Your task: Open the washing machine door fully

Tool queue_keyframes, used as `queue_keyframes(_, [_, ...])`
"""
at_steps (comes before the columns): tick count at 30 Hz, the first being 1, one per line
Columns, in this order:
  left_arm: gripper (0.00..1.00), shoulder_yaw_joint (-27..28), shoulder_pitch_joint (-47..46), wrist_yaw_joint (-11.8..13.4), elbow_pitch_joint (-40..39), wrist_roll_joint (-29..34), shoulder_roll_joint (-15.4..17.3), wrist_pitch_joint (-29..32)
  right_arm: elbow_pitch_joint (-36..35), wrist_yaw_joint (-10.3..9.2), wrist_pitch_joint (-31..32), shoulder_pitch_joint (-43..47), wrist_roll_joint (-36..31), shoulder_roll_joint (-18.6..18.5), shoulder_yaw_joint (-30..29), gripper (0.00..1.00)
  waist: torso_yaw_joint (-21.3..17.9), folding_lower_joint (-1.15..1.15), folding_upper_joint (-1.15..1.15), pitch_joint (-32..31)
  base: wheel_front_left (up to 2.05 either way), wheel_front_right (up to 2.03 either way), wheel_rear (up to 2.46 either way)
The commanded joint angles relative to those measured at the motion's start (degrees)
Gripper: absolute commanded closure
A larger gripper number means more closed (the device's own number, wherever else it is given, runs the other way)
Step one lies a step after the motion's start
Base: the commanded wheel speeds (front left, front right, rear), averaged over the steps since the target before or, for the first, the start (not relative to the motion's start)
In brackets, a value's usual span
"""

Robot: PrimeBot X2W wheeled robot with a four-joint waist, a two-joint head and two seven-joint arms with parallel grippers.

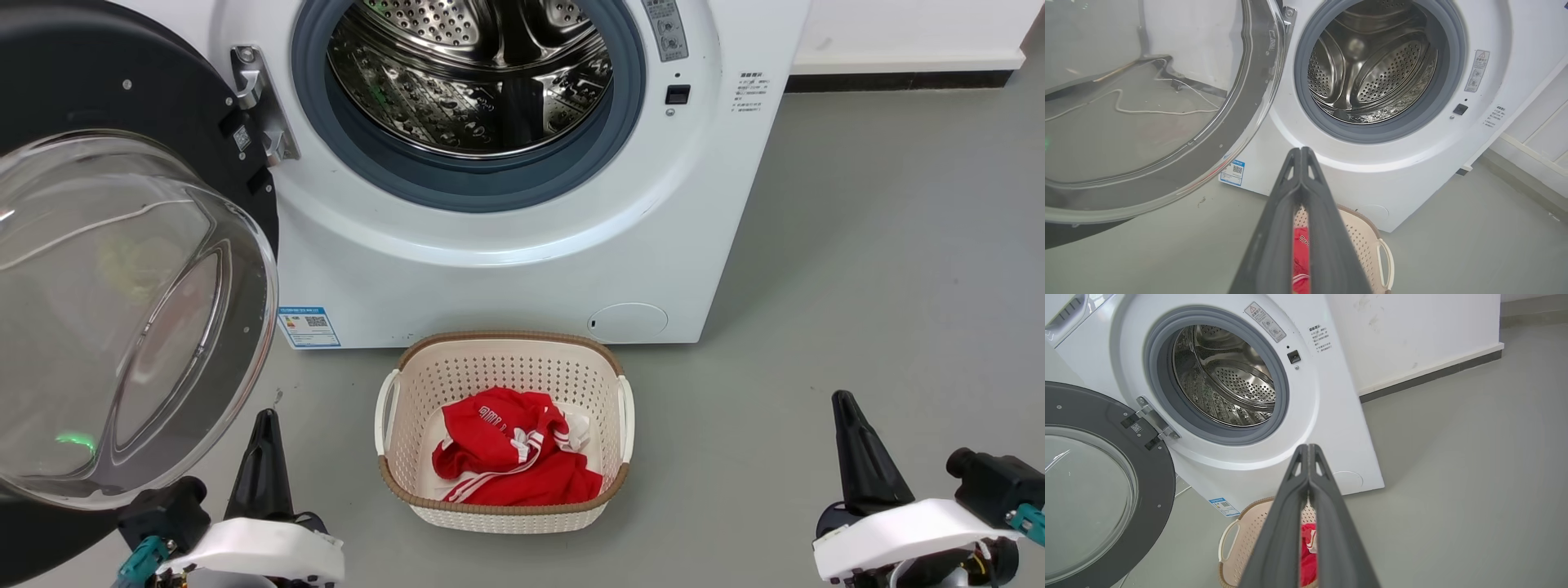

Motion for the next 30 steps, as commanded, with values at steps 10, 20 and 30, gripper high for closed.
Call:
queue_keyframes(10, [1.00, 0.69, -2.30, -1.22, 0.48, -11.25, 0.15, 2.42, 0.17, -0.01, 1.82, -2.33, 11.49, -0.82, -0.45, 1.00, 0.07, 0.00, 0.00, -0.21, 0.00, 0.00, 0.00])
queue_keyframes(20, [1.00, 1.12, -3.12, -2.11, 1.57, -20.27, 0.11, 4.53, 0.93, -0.01, 3.45, -2.95, 20.42, -1.05, -0.84, 1.00, 0.14, 0.00, 0.00, -0.42, 0.00, 0.00, 0.00])
queue_keyframes(30, [1.00, 1.57, -3.82, -2.90, 2.56, -28.35, 0.08, 6.48, 1.61, -0.01, 4.97, -3.47, 28.36, -1.19, -1.28, 1.00, 0.21, 0.00, 0.00, -0.63, 0.00, 0.00, 0.00])
